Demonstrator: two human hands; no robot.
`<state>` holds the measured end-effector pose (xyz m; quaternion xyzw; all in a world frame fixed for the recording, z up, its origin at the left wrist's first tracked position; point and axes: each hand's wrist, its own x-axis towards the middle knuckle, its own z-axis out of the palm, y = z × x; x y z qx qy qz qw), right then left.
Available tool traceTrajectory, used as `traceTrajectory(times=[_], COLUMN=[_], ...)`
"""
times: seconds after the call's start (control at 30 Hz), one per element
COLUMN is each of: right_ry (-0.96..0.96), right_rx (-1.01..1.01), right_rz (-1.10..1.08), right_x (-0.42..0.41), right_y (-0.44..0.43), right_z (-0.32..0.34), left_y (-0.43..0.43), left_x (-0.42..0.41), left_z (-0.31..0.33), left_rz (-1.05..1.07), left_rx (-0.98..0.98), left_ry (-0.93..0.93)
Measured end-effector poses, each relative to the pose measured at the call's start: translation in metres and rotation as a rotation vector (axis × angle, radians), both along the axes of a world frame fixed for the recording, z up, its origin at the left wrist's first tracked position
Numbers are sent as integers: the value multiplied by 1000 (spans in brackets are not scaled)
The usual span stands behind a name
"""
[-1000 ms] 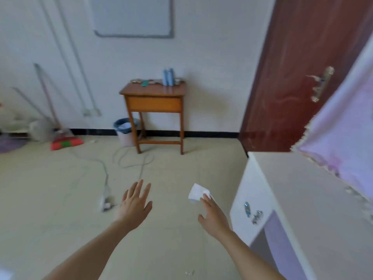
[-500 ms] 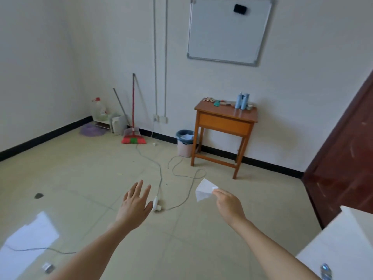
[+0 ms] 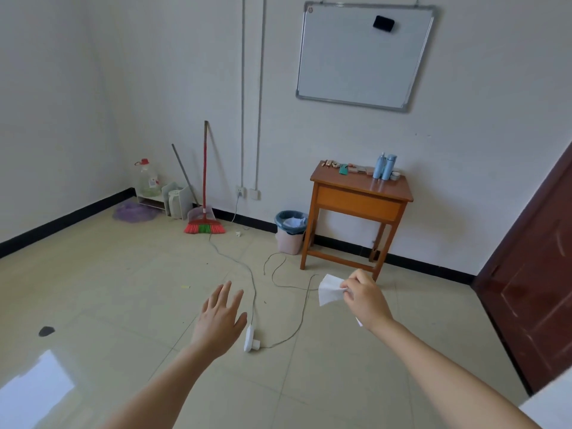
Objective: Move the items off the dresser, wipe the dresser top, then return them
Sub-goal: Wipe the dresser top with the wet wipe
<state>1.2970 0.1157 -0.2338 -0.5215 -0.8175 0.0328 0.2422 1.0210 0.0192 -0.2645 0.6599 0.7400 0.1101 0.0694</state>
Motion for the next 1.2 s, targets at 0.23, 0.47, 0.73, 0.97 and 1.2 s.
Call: traceTrajectory(times=[0.23, 0.47, 0.73, 0.97, 1.2], right_ry=[126, 282, 309, 300, 258], right_rx=[-105, -169, -266, -280, -279], right_rz=[53, 93, 74, -21, -148], right_x=[-31, -69, -121, -158, -166], right_y=[122, 245, 372, 487, 595], right_z=[5, 10, -7, -7, -21], left_y=[105, 216, 328, 472, 620], left_x=[-29, -60, -108, -165, -160], left_z=[1, 4, -18, -10, -15], left_rz=[16, 107, 160, 118, -17], left_rx=[-6, -22, -65, -34, -74], left_ry=[67, 35, -9, -3, -7])
